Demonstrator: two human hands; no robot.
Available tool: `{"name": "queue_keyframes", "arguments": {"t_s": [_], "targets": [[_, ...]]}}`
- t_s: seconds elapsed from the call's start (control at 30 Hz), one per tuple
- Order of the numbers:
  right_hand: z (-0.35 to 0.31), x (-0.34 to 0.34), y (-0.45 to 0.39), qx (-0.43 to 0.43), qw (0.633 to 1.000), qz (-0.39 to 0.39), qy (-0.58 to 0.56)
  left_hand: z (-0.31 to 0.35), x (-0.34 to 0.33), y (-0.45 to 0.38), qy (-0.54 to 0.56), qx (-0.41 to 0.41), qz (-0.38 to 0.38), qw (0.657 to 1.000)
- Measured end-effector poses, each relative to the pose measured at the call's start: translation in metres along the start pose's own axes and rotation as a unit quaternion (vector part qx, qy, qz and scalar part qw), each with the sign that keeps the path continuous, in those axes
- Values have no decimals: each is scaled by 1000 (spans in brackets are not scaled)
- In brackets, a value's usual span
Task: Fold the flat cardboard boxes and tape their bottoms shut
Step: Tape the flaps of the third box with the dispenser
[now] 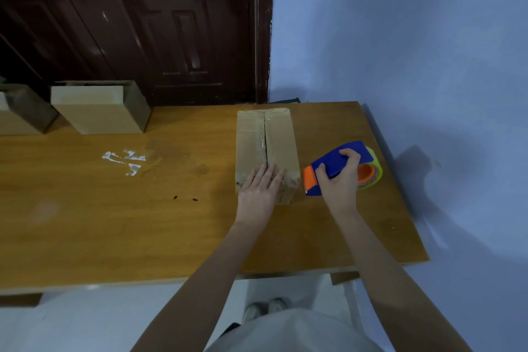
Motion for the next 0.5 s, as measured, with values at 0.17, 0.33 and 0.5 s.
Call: {"name": "queue_keyframes", "arguments": {"t_s": [0.17,0.33,0.5], "targets": [[3,-4,-4,-3,1000,-2,6,0,1,0,-1,1,3,1000],[5,-2,-4,-6,1000,10,24,1,0,-1,6,5,-5,1000],[29,-31,31,18,981,-136,137,0,-2,0,-3,2,-12,1000]]}}
Point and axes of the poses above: each hand's wrist, its own y-axis away from the middle knuckle, its own x-axis out of the back of the hand, z = x × y, the point moved 9 cm from there along -y, towards the middle knuckle, and after that the axes turned 5 degrees about x, right-handed, at the moved point
